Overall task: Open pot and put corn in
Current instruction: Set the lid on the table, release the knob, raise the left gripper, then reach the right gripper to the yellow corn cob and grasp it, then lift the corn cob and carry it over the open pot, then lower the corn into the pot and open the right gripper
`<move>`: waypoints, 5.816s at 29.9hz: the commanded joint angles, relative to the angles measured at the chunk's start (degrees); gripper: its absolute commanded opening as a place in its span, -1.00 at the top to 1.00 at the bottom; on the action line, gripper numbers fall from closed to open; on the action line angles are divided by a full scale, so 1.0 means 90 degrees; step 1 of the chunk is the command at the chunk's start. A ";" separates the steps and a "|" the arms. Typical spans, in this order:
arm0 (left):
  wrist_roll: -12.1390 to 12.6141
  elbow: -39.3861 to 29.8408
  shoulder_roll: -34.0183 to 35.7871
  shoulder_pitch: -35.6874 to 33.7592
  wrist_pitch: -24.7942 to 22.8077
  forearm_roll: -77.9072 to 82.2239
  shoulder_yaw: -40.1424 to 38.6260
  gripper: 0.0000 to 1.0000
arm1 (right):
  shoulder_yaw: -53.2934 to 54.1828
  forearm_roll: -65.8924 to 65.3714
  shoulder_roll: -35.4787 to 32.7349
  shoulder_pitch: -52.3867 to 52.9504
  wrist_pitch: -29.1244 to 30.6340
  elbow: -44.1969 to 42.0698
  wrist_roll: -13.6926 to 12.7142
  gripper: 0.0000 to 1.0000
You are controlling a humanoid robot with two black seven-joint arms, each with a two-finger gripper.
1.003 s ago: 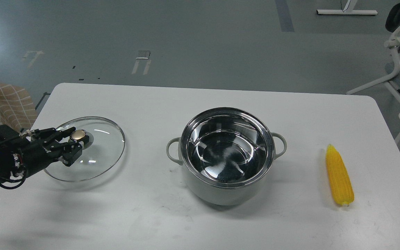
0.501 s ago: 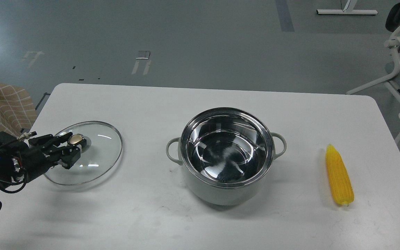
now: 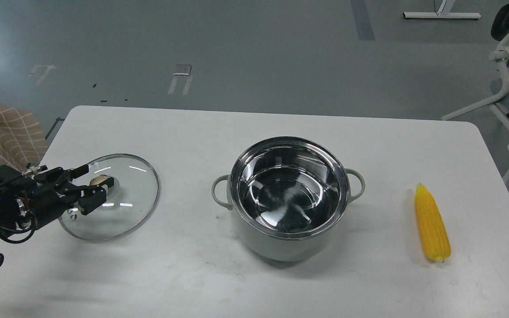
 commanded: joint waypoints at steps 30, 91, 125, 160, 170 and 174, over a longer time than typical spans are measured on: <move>-0.0166 0.1294 -0.1432 -0.3905 -0.4710 -1.0068 -0.1415 -0.92 | -0.0872 -0.8968 -0.1355 -0.2613 -0.0161 0.2993 0.1016 -1.00; -0.0224 0.1255 -0.1393 -0.3700 -0.4683 -1.0059 -0.1699 -0.93 | -0.1393 -0.9731 -0.0133 -0.2975 -0.1324 0.3403 -0.0440 1.00; -0.0205 0.1206 -0.1413 -0.3739 -0.4673 -1.0059 -0.1699 -0.93 | -0.3920 -0.9389 0.1547 -0.0807 -0.0748 0.5073 -0.0176 -0.04; -0.0215 0.1274 -0.1472 -0.3836 -0.4761 -1.0088 -0.1807 -0.95 | 0.0533 -0.5710 0.2191 0.1126 -0.0689 0.1863 -0.0156 -1.00; -0.0078 0.1488 -0.1617 -0.3915 -0.4771 -1.0088 -0.1924 -0.95 | 0.0621 -0.2586 0.1801 0.1167 -0.0465 0.0191 -0.0137 -1.00; 0.0039 0.1938 -0.2116 -0.3973 -0.4771 -1.0088 -0.1934 -0.95 | 0.0641 -0.1686 0.1791 0.0951 -0.0474 0.0073 -0.0137 -1.00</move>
